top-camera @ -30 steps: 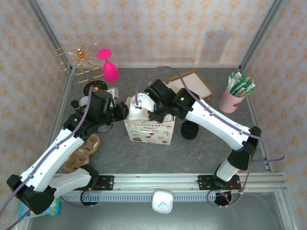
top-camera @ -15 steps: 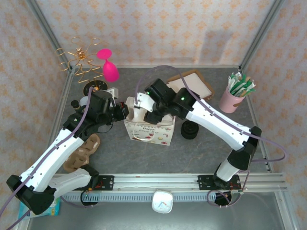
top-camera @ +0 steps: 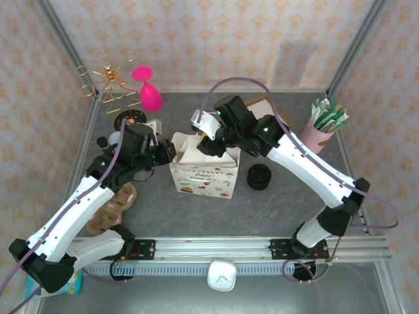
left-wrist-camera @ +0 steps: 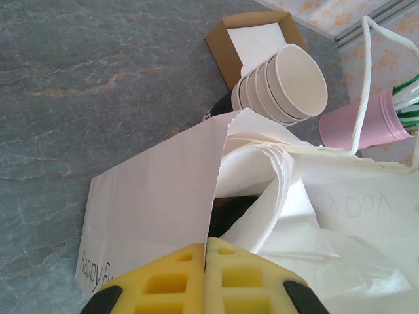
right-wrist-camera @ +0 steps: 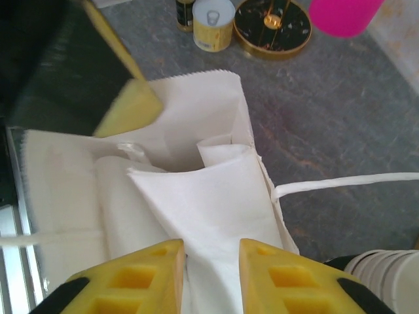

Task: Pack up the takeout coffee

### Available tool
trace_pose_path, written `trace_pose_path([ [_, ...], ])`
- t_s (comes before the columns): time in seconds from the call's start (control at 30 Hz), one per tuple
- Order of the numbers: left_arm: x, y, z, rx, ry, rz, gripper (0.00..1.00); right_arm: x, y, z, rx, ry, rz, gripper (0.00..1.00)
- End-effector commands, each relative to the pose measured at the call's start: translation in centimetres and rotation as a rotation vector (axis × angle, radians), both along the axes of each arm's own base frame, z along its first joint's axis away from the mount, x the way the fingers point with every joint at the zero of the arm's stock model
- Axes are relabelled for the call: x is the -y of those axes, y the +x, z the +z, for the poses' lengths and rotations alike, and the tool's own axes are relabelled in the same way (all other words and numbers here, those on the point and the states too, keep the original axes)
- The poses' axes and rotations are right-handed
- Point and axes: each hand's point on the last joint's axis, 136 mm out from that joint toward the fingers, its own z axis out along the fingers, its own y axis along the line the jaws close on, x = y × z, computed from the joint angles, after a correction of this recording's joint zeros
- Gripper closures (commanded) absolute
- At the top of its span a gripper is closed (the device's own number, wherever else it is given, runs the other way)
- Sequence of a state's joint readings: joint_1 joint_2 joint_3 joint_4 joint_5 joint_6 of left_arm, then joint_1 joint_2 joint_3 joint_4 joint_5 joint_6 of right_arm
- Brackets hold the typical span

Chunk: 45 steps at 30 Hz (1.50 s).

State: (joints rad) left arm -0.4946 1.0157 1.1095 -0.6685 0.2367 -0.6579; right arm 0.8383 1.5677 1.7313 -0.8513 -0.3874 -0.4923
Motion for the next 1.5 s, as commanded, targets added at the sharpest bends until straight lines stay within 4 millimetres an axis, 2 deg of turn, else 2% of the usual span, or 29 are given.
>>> trace_pose_path([
  [0.0, 0.1, 0.2, 2.1, 0.058, -0.046, -0.002, 1.00, -1.4, 1.0, -2.0, -0.058, 0.006, -0.015, 0.79],
  [0.13, 0.2, 0.1, 2.0, 0.056, -0.050, -0.007, 1.00, -2.4, 1.7, -4.3, -0.088, -0.012, -0.010, 0.89],
  [0.23, 0.1, 0.1, 2.2, 0.062, -0.047, -0.003, 1.00, -2.6, 2.1, -6.1, -0.106, -0.047, -0.019, 0.90],
  [0.3, -0.2, 0.1, 2.3, 0.064, -0.038, 0.005, 1.00, -2.5, 2.6, -5.8, -0.092, -0.053, -0.038, 0.90],
  [0.4, -0.4, 0.3, 2.6, 0.072, -0.024, 0.016, 0.95, -2.6, 2.8, -2.1, -0.034, 0.020, -0.045, 0.83],
  [0.43, -0.5, 0.3, 2.7, 0.075, -0.022, 0.019, 0.90, -2.6, 2.6, -0.3, -0.014, 0.060, -0.043, 0.81],
  [0.5, -0.6, 0.5, 3.3, 0.088, -0.014, 0.025, 0.69, -2.2, 2.4, 2.6, 0.024, 0.125, -0.052, 0.72],
  [0.6, -1.6, 0.9, 5.0, 0.133, 0.018, 0.066, 0.36, -0.4, 2.5, 6.9, 0.064, 0.227, -0.115, 0.55],
  [0.67, -2.4, 1.3, 6.2, 0.168, 0.033, 0.101, 0.18, 1.5, 3.1, 9.7, 0.075, 0.316, -0.192, 0.42],
  [0.73, -3.5, 1.7, 7.3, 0.192, 0.064, 0.142, 0.03, 4.2, 3.8, 12.2, 0.080, 0.409, -0.283, 0.34],
  [0.8, -4.5, 2.2, 8.6, 0.215, 0.084, 0.186, 0.01, 7.8, 5.0, 13.7, 0.083, 0.501, -0.408, 0.20],
  [0.83, -5.1, 2.4, 9.3, 0.237, 0.088, 0.215, 0.01, 10.6, 6.3, 13.7, 0.084, 0.539, -0.524, 0.12],
  [0.87, -6.0, 2.7, 9.8, 0.266, 0.122, 0.241, 0.01, 13.7, 7.7, 13.0, 0.086, 0.559, -0.651, 0.07],
  [0.93, -8.8, 3.5, 10.0, 0.283, 0.181, 0.356, 0.01, 19.8, 9.5, 10.2, 0.096, 0.550, -0.895, 0.01],
  [0.97, -10.7, 3.7, 9.8, 0.285, 0.233, 0.436, 0.01, 22.8, 10.1, 8.2, 0.117, 0.513, -1.017, 0.00],
  [1.0, -12.6, 3.8, 9.4, 0.284, 0.287, 0.518, 0.01, 25.0, 9.9, 7.1, 0.155, 0.492, -1.099, 0.00],
  [1.07, -16.8, 3.9, 7.7, 0.280, 0.405, 0.694, 0.01, 29.9, 9.6, 3.3, 0.222, 0.432, -1.285, 0.00],
  [1.13, -20.0, 3.8, 4.8, 0.257, 0.497, 0.822, 0.01, 33.7, 9.3, -1.1, 0.268, 0.369, -1.433, 0.00],
  [1.2, -22.8, 3.8, 1.8, 0.240, 0.567, 0.919, 0.01, 35.8, 9.0, -4.7, 0.291, 0.339, -1.512, 0.00],
  [1.27, -24.8, 3.4, -1.5, 0.220, 0.604, 1.005, 0.01, 37.1, 9.0, -8.1, 0.300, 0.340, -1.567, 0.00],
  [1.37, -25.9, 3.2, -4.5, 0.247, 0.606, 1.030, 0.01, 38.8, 8.9, -11.5, 0.350, 0.297, -1.635, 0.00],
  [1.47, -26.2, 2.6, -7.5, 0.310, 0.673, 1.010, 0.01, 39.6, 9.4, -15.0, 0.358, 0.275, -1.628, 0.00],
])
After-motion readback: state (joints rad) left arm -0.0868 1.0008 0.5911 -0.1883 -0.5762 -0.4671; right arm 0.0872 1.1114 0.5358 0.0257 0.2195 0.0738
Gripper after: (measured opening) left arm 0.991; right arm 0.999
